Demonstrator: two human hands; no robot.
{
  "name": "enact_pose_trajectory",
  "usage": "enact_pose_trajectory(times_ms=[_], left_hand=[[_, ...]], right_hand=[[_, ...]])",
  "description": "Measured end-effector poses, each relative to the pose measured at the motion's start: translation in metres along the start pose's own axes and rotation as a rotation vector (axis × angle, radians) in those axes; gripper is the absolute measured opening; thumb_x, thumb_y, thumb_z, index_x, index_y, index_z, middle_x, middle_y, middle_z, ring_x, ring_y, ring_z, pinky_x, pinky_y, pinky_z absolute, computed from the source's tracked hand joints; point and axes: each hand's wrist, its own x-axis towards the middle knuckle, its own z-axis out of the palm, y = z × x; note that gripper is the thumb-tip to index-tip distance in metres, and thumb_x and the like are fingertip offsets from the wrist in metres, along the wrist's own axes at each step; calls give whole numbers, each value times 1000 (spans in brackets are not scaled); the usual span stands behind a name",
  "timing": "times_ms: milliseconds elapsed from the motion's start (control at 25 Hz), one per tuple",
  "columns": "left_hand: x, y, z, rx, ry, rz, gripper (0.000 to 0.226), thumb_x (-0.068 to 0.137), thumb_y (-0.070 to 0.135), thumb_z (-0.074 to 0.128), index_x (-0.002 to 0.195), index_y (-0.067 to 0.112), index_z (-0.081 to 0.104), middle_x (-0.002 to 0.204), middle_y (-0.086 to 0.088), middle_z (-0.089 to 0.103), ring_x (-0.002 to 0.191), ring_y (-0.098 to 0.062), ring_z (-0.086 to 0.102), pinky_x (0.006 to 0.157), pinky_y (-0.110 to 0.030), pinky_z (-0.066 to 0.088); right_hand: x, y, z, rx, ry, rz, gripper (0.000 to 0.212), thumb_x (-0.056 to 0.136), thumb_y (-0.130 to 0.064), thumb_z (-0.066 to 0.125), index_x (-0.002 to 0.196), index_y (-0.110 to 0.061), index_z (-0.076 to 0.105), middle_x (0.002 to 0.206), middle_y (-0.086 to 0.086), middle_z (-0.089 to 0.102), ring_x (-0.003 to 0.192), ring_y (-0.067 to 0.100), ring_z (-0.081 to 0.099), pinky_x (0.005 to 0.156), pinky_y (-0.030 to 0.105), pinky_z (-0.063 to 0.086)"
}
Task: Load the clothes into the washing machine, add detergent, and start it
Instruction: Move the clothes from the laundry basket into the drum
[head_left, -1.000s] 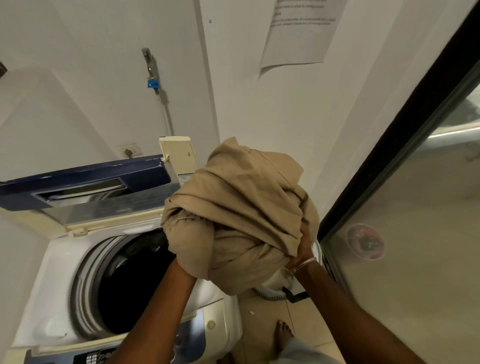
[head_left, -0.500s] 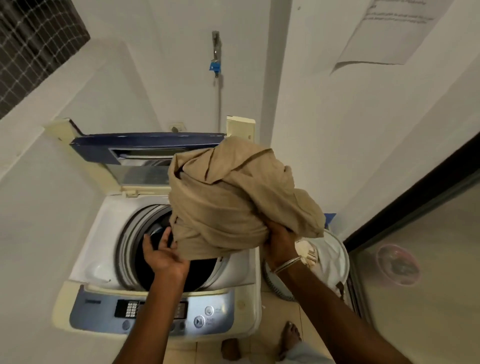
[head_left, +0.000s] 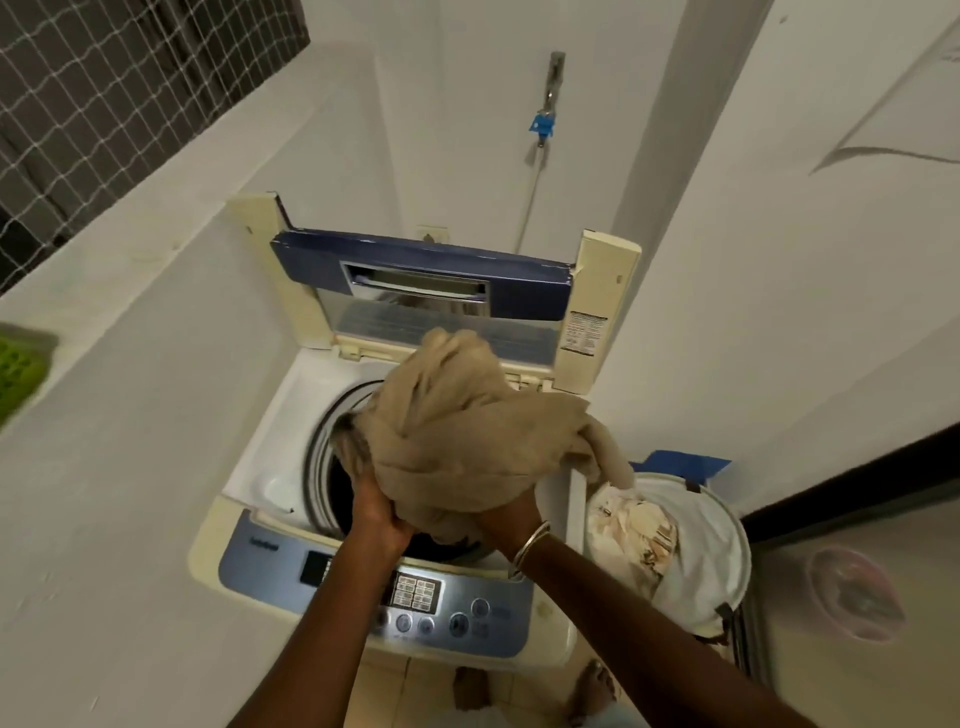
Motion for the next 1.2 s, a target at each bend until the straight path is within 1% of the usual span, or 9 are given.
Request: enact_pose_trajectory(times_ms=[80, 160, 280, 360, 560, 720, 840, 1000, 1200], left_hand=[[9, 7, -18, -37, 60, -15, 54, 93, 63, 44, 132, 28, 59, 131, -14, 61, 123, -37, 54, 91, -50, 51], [14, 13, -26, 10, 86, -45, 56, 90, 68, 42, 124, 26, 58, 126, -11, 59, 121, -40, 51, 103, -63, 39], [25, 27, -30, 168, 165, -45, 64, 87, 54, 53, 131, 8, 55, 124, -16, 57, 122, -41, 51, 105, -60, 39], [46, 35, -38, 231, 216, 16, 61, 74, 40, 68, 123, 2, 63, 112, -18, 67, 105, -38, 63, 88, -50, 53], [50, 37, -35, 668, 156, 216, 26, 86, 21, 66, 113, 19, 67, 96, -8, 68, 84, -23, 65, 70, -29, 51], [67, 26, -37, 1320, -70, 457, 51, 79, 19, 68, 126, 36, 57, 124, 4, 62, 106, -15, 63, 88, -32, 54], [82, 12, -37, 1848, -254, 358, 73, 73, 41, 79, 138, 26, 48, 136, 1, 55, 117, -18, 56, 100, -34, 47], [91, 5, -26, 1796, -347, 311, 91, 70, 41, 84, 147, 23, 40, 142, -1, 54, 124, -20, 54, 101, -30, 45], [102, 4, -19, 1746, -351, 269, 73, 78, 33, 79, 142, 19, 47, 138, -2, 56, 122, -21, 56, 103, -34, 46]], right_hand=[[14, -10, 11, -117, 57, 13, 40, 104, -32, 45, 133, -6, 49, 133, 17, 59, 123, 26, 56, 108, 34, 44], [33, -17, 21, -243, 84, -84, 44, 101, -42, 36, 122, -10, 58, 116, 15, 70, 106, 31, 68, 89, 43, 57], [59, -21, 32, -531, -230, -93, 54, 93, -47, 43, 134, -14, 56, 138, 13, 57, 128, 33, 53, 109, 44, 41], [70, -10, 46, -714, -366, -183, 69, 88, -57, 28, 141, -20, 50, 147, 11, 49, 136, 35, 43, 115, 48, 32], [74, 0, 51, -862, -519, -105, 46, 93, -45, 52, 125, -15, 63, 129, 13, 62, 119, 36, 56, 101, 43, 44], [64, 24, 18, -832, -67, -208, 30, 90, -38, 57, 116, -27, 67, 126, 4, 64, 118, 26, 57, 95, 42, 50], [53, 59, -26, -921, 182, 95, 66, 82, -38, 68, 143, -29, 43, 154, 15, 35, 140, 41, 32, 104, 56, 38], [50, 99, -54, -691, 98, 449, 81, 88, -49, 63, 152, -27, 20, 155, 19, 24, 134, 43, 40, 100, 54, 45], [51, 104, -61, -620, 204, 296, 34, 96, -26, 57, 128, -17, 56, 125, 12, 55, 96, 30, 64, 83, 40, 56]])
